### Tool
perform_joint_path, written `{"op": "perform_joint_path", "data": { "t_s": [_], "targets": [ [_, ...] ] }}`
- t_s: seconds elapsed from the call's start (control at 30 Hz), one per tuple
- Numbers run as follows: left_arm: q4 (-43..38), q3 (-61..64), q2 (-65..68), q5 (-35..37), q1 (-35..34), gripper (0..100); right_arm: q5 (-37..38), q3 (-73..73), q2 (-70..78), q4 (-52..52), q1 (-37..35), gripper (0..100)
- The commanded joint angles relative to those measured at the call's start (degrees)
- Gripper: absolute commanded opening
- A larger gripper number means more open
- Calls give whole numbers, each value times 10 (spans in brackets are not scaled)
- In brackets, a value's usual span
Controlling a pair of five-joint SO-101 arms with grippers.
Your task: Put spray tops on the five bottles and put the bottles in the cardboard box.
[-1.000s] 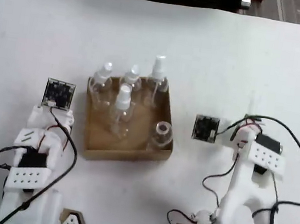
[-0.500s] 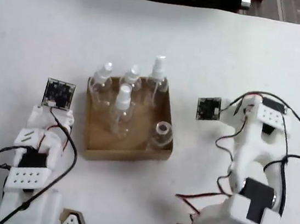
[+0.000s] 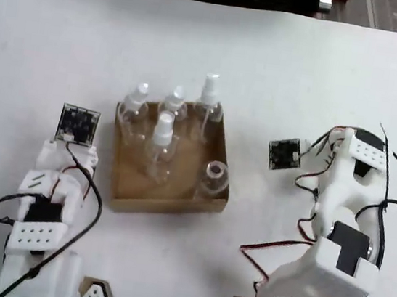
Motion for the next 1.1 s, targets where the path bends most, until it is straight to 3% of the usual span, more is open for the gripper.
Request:
{"op": "perform_joint_path", "data": {
  "t_s": [0.0,0.3,0.5,0.7,1.07],
  "targets": [
    [-16,-11,-4,-7,-2,42,43,-38,0,-7,20,265],
    [-16,-11,-4,-7,-2,42,58,-120,-30,49,32,265],
    [-16,-11,-4,-7,-2,42,166,-131,-2,57,93,265],
    [-17,-11,-4,-6,-2,42,166,-134,81,12,92,265],
    [-17,-11,-4,-6,-2,42,133,-129,88,38,56,265]
  ]
}}
